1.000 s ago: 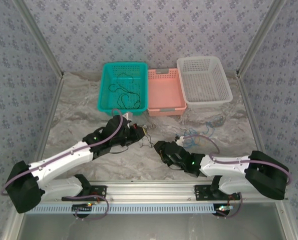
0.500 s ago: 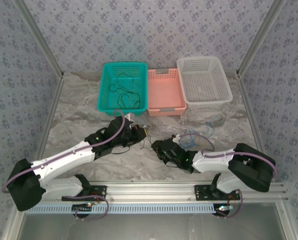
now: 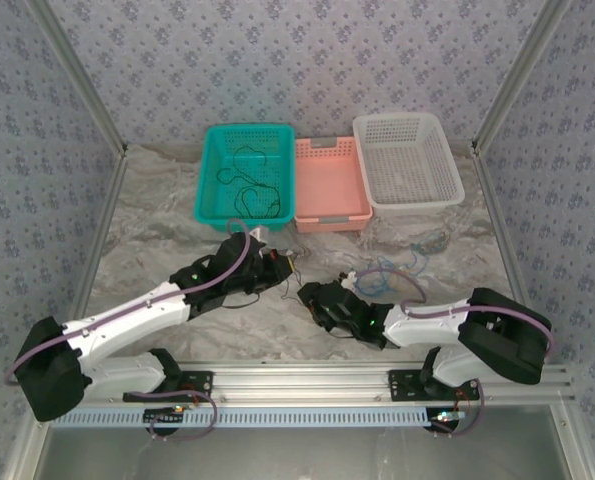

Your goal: Untangle the cables

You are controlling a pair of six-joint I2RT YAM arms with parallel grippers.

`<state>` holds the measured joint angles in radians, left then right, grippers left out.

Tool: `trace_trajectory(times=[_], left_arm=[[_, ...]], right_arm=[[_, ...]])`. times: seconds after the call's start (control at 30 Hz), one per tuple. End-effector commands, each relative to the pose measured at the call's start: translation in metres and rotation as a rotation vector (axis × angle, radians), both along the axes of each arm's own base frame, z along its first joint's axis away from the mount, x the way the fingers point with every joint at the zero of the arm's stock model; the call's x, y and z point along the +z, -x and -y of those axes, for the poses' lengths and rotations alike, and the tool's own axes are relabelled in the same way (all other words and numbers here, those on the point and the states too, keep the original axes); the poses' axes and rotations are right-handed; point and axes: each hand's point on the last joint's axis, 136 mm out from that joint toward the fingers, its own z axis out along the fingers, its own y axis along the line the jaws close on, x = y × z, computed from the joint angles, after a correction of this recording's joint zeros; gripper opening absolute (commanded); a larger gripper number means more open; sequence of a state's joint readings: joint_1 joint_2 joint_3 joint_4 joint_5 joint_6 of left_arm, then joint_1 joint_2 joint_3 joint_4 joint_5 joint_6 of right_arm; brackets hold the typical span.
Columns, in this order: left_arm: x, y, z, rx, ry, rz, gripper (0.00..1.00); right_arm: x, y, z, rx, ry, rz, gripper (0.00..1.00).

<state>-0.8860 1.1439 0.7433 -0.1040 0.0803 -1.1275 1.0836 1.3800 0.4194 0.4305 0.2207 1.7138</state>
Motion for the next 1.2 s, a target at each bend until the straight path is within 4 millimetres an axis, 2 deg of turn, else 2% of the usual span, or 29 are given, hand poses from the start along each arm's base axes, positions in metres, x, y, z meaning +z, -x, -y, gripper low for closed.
trace_trajectory(times=[0.0,0.17,0.33,0.5,0.6,0.77,0.83,0.97,1.03,1.17], left_arm=[[0.006,-0.003,0.004,0.008,0.013,0.018,0.0],[0.007,-0.002,0.003,0.005,0.015,0.019,0.0],[0.007,-0.001,0.002,0.005,0.015,0.018,0.0],[0.006,-0.001,0.002,0.005,0.015,0.018,0.0],[0.005,0.0,0.001,0.002,0.009,0.018,0.0],[-0.002,0.003,-0.004,-0.013,-0.039,0.009,0.01],[-0.008,0.005,-0.008,-0.012,-0.066,0.004,0.1],[-0.019,0.006,-0.03,0.022,-0.17,0.007,0.66],[-0.025,0.007,-0.046,0.055,-0.246,0.006,0.76],[-0.043,0.01,-0.081,0.116,-0.411,-0.006,0.75]], right_arm=[[-0.005,-0.002,0.007,-0.035,0.035,-0.003,0.41],[-0.01,-0.01,0.013,-0.062,0.053,0.003,0.33],[-0.012,-0.015,0.012,-0.064,0.053,-0.003,0.25],[-0.019,-0.014,0.015,-0.08,0.062,-0.015,0.09],[-0.022,-0.011,0.024,-0.103,0.095,-0.01,0.0],[-0.015,-0.006,0.058,-0.165,0.199,0.027,0.0],[-0.01,-0.004,0.073,-0.188,0.228,0.044,0.0],[-0.001,0.001,0.111,-0.235,0.317,0.069,0.0],[0.004,0.003,0.127,-0.245,0.364,0.082,0.0],[0.012,0.002,0.154,-0.254,0.437,0.097,0.0]])
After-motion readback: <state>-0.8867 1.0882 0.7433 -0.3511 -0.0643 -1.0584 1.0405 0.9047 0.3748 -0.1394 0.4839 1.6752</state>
